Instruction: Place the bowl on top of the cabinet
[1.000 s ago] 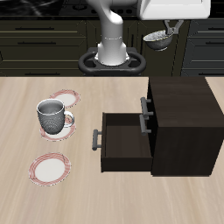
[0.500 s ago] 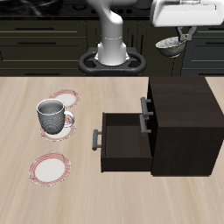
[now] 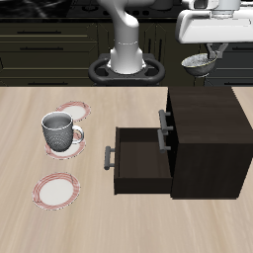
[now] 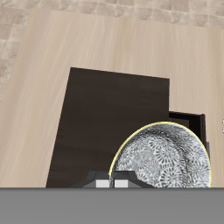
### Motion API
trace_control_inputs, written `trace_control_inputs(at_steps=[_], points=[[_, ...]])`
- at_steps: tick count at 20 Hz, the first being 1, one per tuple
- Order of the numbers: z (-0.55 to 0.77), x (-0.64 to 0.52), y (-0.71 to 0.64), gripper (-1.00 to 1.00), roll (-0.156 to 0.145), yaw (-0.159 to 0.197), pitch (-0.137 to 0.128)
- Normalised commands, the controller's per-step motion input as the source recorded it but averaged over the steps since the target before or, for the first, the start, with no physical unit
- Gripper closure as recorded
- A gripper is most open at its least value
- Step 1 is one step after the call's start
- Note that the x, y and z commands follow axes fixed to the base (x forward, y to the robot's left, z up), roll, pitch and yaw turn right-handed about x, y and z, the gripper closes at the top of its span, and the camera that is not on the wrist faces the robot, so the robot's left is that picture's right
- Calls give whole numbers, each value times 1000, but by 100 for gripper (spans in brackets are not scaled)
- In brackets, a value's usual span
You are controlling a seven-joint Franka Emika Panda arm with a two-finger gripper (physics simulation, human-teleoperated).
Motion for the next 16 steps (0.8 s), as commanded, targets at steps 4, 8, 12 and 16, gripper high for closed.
trace_control_inputs(at_steps=[4, 8, 12, 16], points=[[-379, 91, 34, 100, -1, -6, 41], [-356, 93, 59, 100, -9, 18, 22], [-308, 77, -30, 100, 1, 4, 49], [-384, 90, 80, 100, 13, 19, 43]])
